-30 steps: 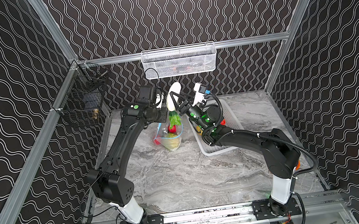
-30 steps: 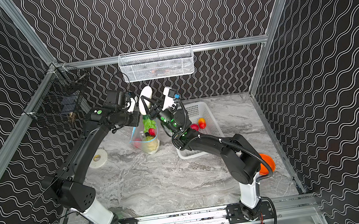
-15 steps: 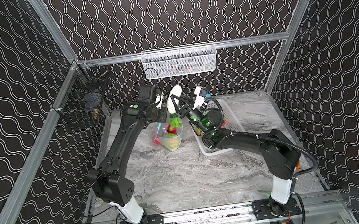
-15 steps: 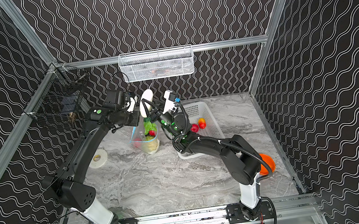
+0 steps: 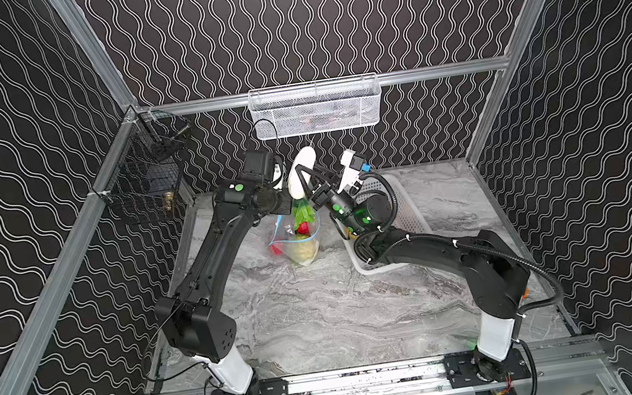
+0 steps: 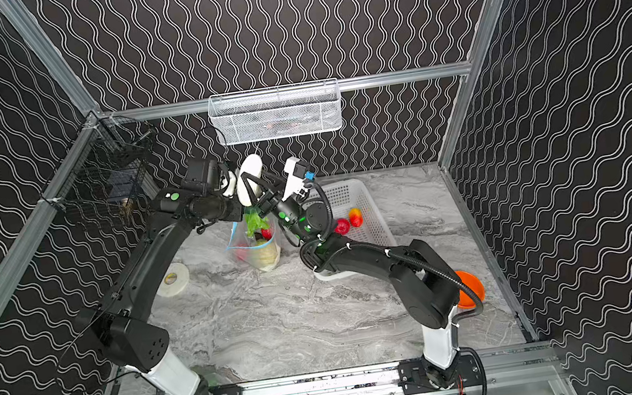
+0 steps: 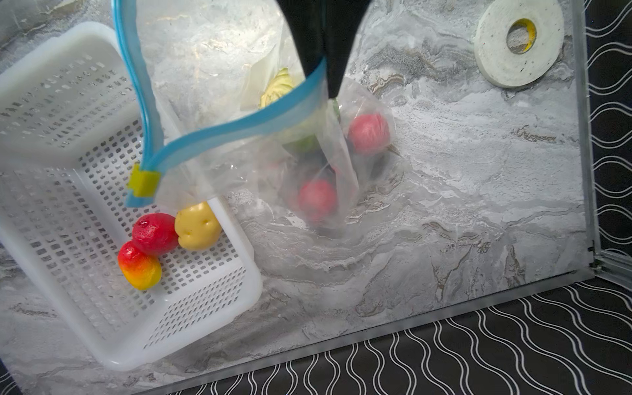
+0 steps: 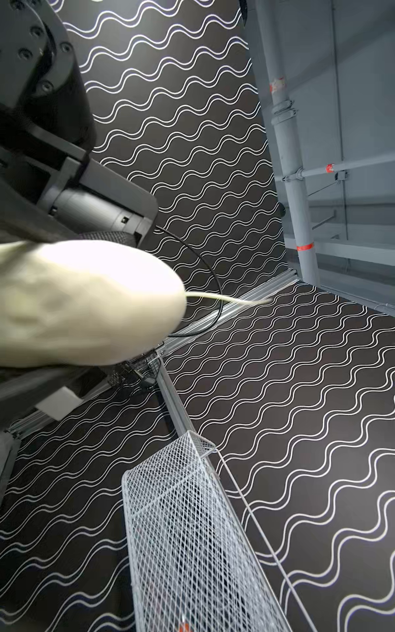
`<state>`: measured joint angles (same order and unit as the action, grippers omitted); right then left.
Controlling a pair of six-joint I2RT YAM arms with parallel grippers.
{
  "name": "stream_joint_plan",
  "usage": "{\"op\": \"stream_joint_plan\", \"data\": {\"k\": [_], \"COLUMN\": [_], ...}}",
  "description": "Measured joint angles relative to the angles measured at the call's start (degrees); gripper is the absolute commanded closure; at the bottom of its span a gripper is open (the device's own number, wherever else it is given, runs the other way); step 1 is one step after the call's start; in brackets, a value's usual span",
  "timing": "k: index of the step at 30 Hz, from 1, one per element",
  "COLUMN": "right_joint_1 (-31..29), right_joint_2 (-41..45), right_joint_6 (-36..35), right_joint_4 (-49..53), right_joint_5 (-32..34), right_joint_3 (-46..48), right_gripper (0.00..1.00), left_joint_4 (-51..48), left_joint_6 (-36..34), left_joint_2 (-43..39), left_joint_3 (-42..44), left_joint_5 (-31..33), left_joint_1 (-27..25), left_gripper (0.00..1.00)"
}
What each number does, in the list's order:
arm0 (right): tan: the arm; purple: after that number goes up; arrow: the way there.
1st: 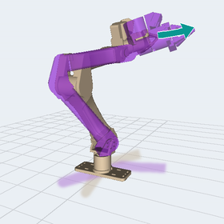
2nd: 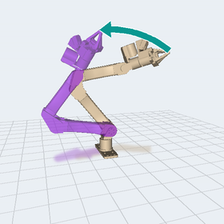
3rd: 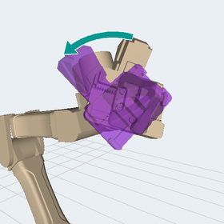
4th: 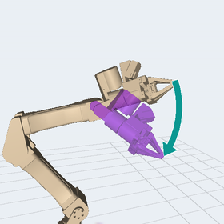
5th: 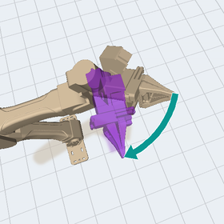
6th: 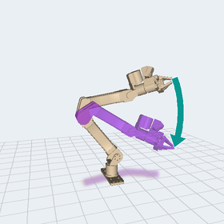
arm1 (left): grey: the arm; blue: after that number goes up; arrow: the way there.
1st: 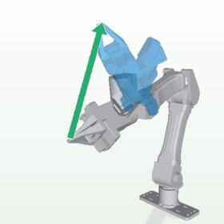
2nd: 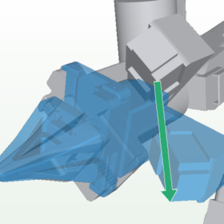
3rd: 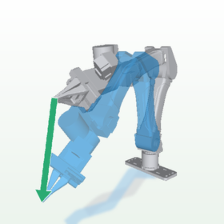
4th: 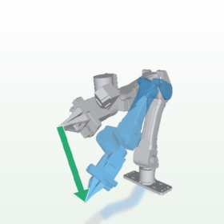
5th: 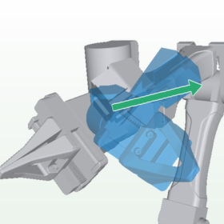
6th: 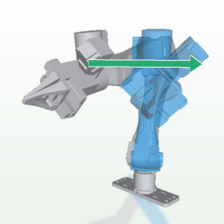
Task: Place the food in the zip-top bag and seal the zipper
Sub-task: 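Carry the white radish with the right gripper toward the bag opening, then lower the white radish into the bag and open the right gripper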
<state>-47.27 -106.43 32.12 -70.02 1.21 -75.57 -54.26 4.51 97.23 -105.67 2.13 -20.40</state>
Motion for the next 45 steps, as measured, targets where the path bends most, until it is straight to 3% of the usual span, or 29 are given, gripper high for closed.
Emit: {"op": "stream_joint_plan", "data": {"k": [14,20,30,40,45], "right_joint_1": [-1.38,-1.38,-1.42,-2.19,-2.51], "right_joint_2": [-0.87,-1.46,-1.79,-1.97,-4.00], "right_joint_6": [1.09,-1.55,-4.28,-7.21,-9.31], "right_joint_4": [-4.83,1.86,4.33,9.64,15.34], "right_joint_5": [0.00,2.56,3.80,3.82,3.80], "right_joint_3": [4.83,7.50,6.60,6.23,2.49], "right_gripper": [0.82,0.82,0.80,0.73,0.65], "left_joint_4": [-0.37,0.52,0.50,-0.17,-0.76], "left_joint_6": [-0.04,0.00,0.00,0.00,0.00], "left_joint_2": [-0.98,-2.19,-2.21,-1.22,0.50], "left_joint_3": [0.15,-0.04,-0.44,-4.20,-6.45], "left_joint_5": [1.22,-1.75,-2.89,-3.23,-3.32], "left_joint_1": [0.76,0.63,0.79,0.81,0.81], "left_gripper": [1.00,1.00,1.00,1.00,1.00]}}
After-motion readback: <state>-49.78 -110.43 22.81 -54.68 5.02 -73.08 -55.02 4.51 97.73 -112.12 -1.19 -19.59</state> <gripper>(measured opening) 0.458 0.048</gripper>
